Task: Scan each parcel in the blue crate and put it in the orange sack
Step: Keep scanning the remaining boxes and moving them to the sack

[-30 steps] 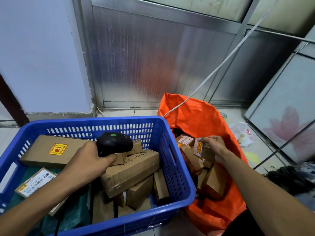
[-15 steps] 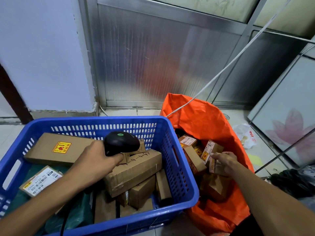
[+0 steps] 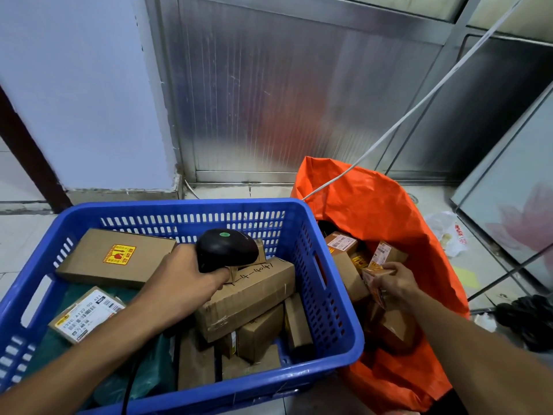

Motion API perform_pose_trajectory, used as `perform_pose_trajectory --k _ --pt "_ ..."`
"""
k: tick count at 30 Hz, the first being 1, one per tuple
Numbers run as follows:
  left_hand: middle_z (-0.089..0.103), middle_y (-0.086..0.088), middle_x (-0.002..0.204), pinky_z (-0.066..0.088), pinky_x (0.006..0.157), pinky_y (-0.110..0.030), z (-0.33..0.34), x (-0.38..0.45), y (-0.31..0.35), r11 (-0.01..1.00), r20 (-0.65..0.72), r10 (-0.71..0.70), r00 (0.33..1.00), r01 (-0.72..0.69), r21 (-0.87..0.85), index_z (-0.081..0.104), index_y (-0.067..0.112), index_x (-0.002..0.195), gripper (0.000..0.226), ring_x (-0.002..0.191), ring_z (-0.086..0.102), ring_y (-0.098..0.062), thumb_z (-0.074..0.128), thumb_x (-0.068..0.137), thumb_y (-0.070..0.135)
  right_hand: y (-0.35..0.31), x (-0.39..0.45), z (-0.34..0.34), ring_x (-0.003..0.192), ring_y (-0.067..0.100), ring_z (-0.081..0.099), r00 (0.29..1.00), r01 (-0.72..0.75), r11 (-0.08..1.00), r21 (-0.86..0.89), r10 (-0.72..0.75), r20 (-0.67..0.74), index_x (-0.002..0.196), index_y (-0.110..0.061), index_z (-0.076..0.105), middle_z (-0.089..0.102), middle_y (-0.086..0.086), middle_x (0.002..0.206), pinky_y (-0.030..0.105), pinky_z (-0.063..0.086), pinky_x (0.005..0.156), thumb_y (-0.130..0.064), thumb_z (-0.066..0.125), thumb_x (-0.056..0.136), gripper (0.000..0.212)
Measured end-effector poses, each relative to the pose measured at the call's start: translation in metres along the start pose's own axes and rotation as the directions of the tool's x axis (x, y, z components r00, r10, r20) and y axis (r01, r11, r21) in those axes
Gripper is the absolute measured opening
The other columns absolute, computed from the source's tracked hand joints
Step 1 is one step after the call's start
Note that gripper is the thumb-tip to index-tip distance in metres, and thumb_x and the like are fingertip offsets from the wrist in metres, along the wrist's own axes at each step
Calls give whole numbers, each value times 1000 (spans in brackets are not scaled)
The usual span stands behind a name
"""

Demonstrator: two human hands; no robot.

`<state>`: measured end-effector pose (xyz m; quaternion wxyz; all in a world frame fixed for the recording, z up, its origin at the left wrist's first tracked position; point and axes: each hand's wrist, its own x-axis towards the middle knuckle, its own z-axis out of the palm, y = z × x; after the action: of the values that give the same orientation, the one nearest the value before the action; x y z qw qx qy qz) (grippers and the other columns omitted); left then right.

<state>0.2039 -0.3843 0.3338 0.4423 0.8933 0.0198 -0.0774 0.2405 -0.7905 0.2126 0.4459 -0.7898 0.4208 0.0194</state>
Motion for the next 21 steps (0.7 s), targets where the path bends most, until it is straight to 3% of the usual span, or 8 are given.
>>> perform_pose_trajectory --k 3,6,11,13,16,21 --pt "72 -9 68 57 64 -40 0 1 1 1000 -7 -2 1000 2 2 70 14 77 6 67 69 -22 73 82 16 0 -3 4 101 30 52 999 41 999 12 -41 36 118 -19 54 50 7 112 43 52 81 10 73 77 54" --pt "72 -6 68 58 70 -43 0 2 1 1000 -8 -6 1000 6 -4 71 15 78 4 71 69 -22 73 81 16 7 5 11 103 33 57 997 74 996 39 -75 10 117 -21 55 52 8 112 49 55 88 7 76 76 54" --pt "72 -3 70 58 72 -42 1 3 -1 1000 -8 2 1000 -2 -5 70 18 80 4 73 69 -18 73 81 18 36 49 24 114 40 57 995 -85 990 -117 77 -71 118 -18 65 59 15 127 50 52 98 -8 80 71 50" --pt "72 -1 71 57 70 -39 1 4 -1 1000 -9 2 1000 -2 -13 69 21 82 5 73 68 -16 73 82 19 55 78 31 111 42 59 990 -136 966 -221 128 -53 114 -13 68 62 18 122 51 53 97 -17 79 73 43" --pt "72 -4 71 57 68 -41 1 5 -1 1000 -2 -4 1000 4 -27 69 19 82 4 70 68 -19 74 82 20 66 96 40 101 40 58 983 -179 927 -330 181 -24 107 -10 69 63 16 115 54 54 90 -32 82 59 54" --pt "71 -6 66 55 65 -39 -3 6 -1 999 -8 -28 1000 28 -32 70 15 75 9 66 67 -19 73 81 21 14 23 34 132 43 34 987 -152 899 -410 116 -110 131 -5 58 38 20 148 55 33 111 -32 58 93 47"
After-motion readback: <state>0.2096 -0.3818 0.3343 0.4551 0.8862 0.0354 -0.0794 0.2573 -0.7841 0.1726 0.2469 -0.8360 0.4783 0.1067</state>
